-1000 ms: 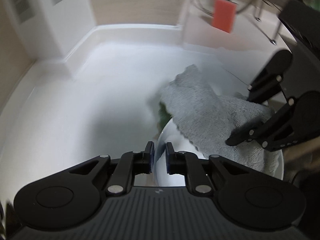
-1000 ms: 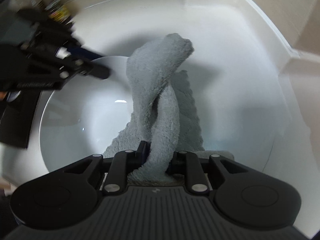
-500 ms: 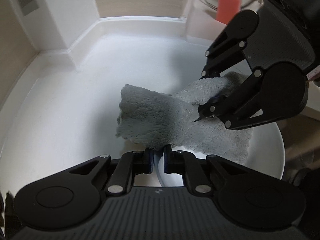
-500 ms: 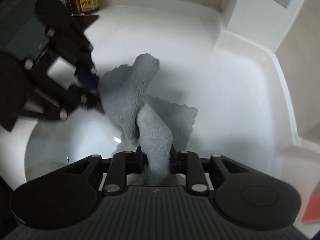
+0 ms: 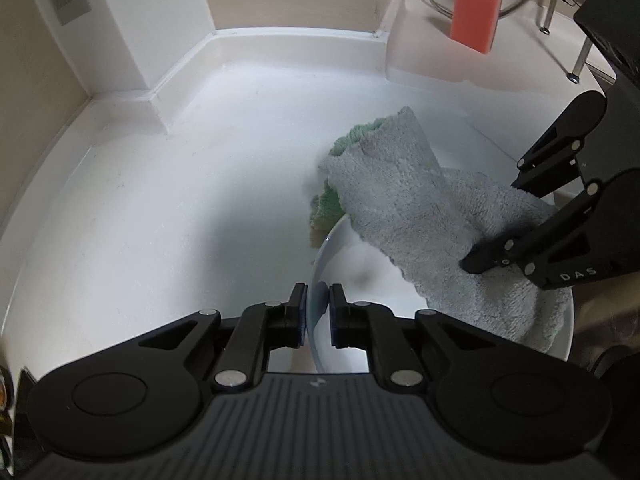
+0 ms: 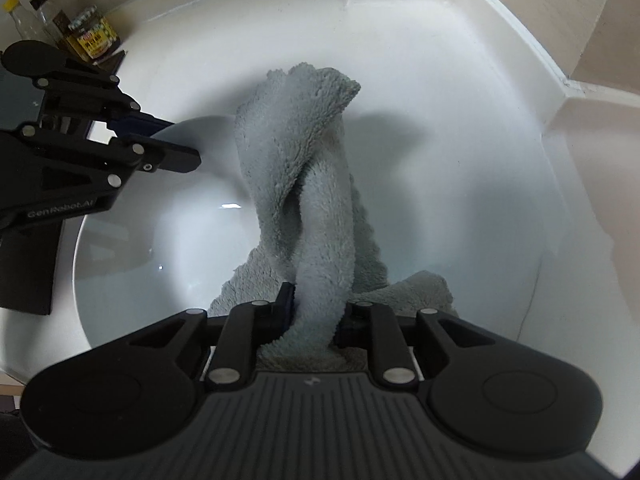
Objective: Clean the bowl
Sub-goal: 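Sweep the grey cloth across the bowl's inside while the left gripper turns the bowl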
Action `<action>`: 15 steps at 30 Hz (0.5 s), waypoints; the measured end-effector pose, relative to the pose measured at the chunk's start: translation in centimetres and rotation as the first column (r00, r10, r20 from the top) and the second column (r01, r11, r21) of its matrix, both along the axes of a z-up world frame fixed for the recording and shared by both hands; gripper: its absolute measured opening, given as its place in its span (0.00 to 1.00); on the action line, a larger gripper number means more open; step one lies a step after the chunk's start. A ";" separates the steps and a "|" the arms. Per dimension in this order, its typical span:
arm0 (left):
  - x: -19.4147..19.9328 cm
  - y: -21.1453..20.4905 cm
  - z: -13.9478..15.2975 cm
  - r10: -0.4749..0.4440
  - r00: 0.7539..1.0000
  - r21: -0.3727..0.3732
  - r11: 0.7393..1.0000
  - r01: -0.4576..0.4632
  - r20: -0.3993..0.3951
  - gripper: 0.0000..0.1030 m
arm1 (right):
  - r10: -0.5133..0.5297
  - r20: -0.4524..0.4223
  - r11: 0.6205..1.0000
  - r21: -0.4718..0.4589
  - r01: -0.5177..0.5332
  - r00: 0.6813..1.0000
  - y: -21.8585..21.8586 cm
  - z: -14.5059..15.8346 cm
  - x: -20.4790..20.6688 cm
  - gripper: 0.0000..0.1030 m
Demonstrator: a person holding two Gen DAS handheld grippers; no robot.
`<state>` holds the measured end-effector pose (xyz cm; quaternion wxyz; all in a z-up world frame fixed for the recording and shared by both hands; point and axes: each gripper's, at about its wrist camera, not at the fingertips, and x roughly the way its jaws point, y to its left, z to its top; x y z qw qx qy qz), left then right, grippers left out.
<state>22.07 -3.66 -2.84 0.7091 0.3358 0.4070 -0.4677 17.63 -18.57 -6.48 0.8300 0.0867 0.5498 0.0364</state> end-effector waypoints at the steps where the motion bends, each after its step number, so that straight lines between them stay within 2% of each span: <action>1: 0.0 -0.1 -0.1 -0.011 1.000 0.003 1.000 0.011 0.002 0.12 | 0.009 0.004 1.000 -0.001 -0.009 1.000 -0.1 -0.1 -0.3 0.15; 5: 0.3 -0.5 -0.3 -0.103 0.994 -0.014 0.995 0.103 0.022 0.11 | 0.087 0.001 0.996 -0.024 -0.087 0.996 0.0 -0.1 -0.6 0.19; 9: 0.1 0.2 -0.3 -0.083 0.996 -0.016 0.996 0.084 0.011 0.08 | 0.172 0.016 0.981 -0.099 -0.169 0.985 0.7 0.8 -0.1 0.20; 13: -0.3 1.1 -0.2 -0.050 0.999 -0.022 0.999 0.050 0.002 0.07 | 0.247 0.038 0.954 -0.186 -0.236 0.968 1.5 1.9 0.5 0.18; 15: -0.5 1.5 -0.2 -0.005 1.000 -0.031 1.000 0.005 0.004 0.07 | 0.273 0.069 0.944 -0.211 -0.254 0.959 1.9 2.4 1.1 0.18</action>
